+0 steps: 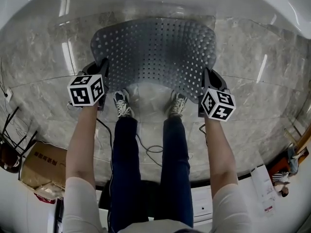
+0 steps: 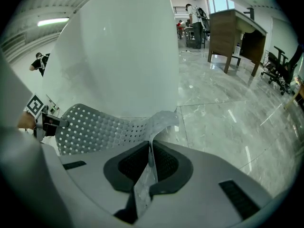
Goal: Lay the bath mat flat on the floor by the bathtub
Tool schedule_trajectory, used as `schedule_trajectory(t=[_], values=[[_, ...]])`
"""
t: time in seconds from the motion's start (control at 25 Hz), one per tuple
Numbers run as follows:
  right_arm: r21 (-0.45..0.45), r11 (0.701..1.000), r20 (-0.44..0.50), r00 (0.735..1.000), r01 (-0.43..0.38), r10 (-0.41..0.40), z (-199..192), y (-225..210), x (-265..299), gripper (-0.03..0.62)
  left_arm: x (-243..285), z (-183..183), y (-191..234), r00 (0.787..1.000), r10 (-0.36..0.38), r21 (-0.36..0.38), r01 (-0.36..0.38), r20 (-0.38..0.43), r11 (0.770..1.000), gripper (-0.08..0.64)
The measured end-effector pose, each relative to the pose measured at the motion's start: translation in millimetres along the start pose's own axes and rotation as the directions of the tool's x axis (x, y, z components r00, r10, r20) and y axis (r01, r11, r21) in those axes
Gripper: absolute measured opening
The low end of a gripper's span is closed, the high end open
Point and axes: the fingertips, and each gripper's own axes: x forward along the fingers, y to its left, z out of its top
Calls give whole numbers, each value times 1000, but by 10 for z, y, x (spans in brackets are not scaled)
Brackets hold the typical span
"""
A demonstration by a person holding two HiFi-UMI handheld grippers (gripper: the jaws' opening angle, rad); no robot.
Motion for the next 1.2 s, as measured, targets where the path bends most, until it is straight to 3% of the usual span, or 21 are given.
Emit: schedule_trajectory(t=[0.64,1.2], values=[[-171,984,-8,999,47,-49,-136,-252,349,40,352,-1,424,996,92,55,-91,-14,994,44],[-191,973,-93,985,128,-148,-435,-662,852,41,744,-70,749,980,191,64,-188,-48,980,44]])
